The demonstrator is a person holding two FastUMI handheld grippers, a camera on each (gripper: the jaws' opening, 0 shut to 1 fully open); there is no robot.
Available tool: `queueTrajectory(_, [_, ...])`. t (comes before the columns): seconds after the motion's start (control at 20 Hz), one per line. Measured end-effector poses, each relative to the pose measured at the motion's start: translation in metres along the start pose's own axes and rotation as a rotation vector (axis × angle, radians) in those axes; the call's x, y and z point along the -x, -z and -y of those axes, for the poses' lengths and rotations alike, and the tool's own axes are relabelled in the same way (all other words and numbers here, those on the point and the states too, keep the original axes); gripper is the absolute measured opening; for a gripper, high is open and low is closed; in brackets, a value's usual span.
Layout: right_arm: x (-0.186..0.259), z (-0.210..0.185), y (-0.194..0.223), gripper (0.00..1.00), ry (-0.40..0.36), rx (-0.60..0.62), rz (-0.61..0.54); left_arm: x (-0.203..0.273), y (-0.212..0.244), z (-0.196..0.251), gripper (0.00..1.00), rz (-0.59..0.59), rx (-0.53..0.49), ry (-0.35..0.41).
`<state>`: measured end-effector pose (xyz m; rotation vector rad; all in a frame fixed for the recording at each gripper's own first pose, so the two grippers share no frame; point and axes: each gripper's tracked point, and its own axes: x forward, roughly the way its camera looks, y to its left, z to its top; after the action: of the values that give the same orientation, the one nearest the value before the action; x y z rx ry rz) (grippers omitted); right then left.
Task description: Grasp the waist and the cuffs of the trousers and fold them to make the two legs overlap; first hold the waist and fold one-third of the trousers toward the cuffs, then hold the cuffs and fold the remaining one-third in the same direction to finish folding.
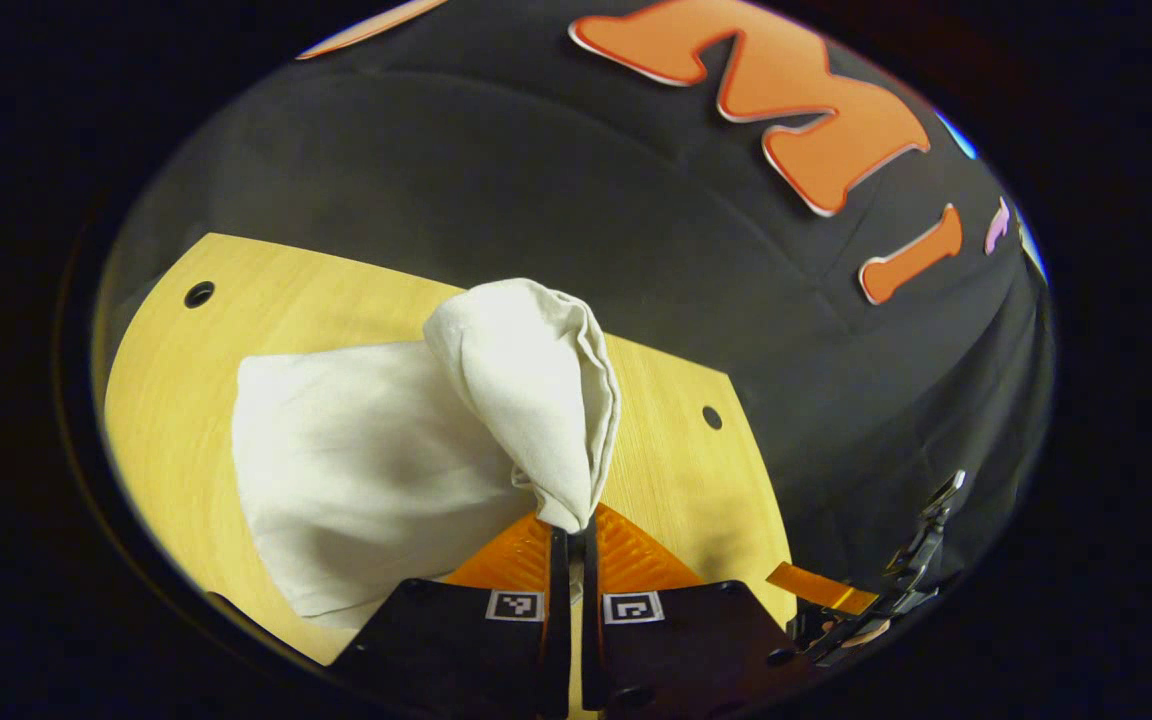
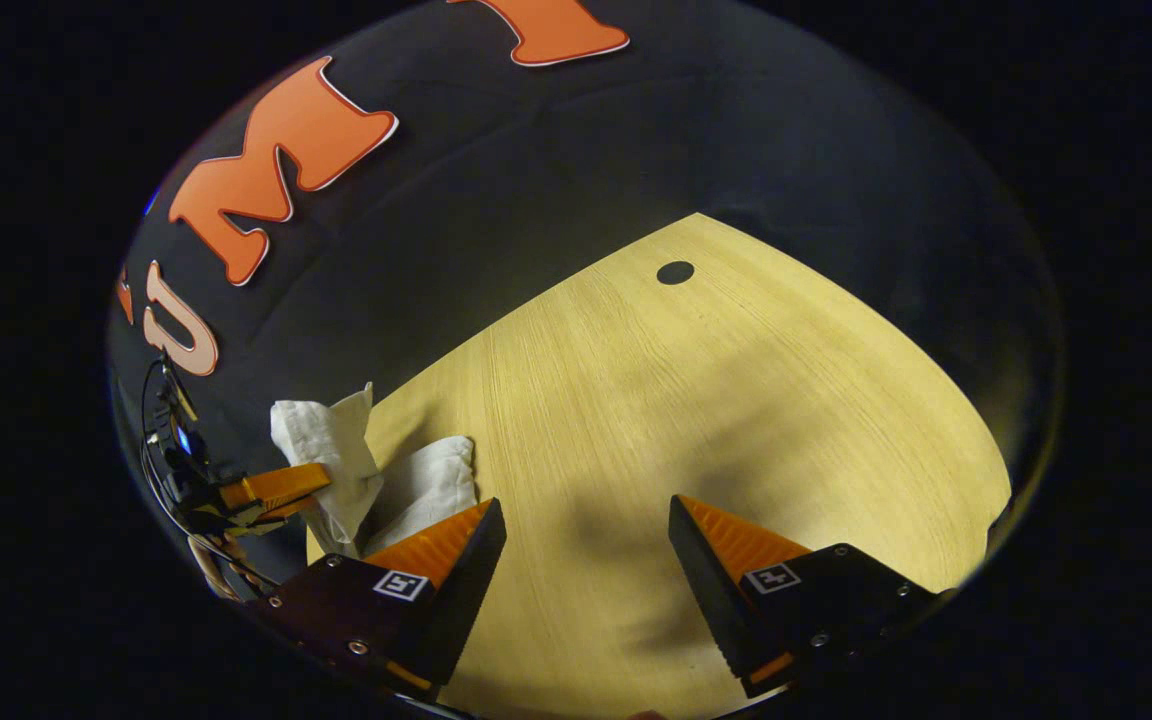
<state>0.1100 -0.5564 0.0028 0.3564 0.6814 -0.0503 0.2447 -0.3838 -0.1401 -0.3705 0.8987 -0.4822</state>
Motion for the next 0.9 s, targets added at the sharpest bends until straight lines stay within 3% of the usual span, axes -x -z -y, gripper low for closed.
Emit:
queueTrajectory(0.2, [0.004, 0.014, -0.003, 0.98, 0.010, 0.020, 0.015, -0.033, 0.025, 0.016, 0.08, -0.066, -0.059, -0.037])
queueTrajectory(0.25, [0.006, 0.015, -0.003, 0.98, 0.010, 0.018, 0.014, -0.042, 0.032, 0.016, 0.12, -0.081, -0.061, -0.042])
queueTrajectory(0.3, [0.006, 0.014, -0.004, 0.98, 0.008, 0.018, 0.014, -0.040, 0.040, 0.023, 0.10, -0.090, -0.054, -0.033])
queueTrajectory(0.6, [0.006, 0.013, -0.004, 0.98, 0.005, 0.060, 0.022, -0.043, 0.047, 0.037, 1.00, -0.066, -0.116, -0.049])
queueTrajectory(0.75, [0.011, 0.006, -0.007, 0.98, -0.012, 0.082, 0.033, -0.019, 0.033, 0.039, 0.92, 0.008, -0.152, -0.060])
queueTrajectory(0.8, [0.014, 0.001, -0.010, 0.98, -0.020, 0.089, 0.040, -0.007, 0.027, 0.037, 0.99, 0.043, -0.167, -0.073])
queueTrajectory(0.9, [0.016, -0.012, -0.019, 0.98, -0.028, 0.119, 0.062, 0.020, 0.012, 0.030, 1.00, 0.116, -0.200, -0.104])
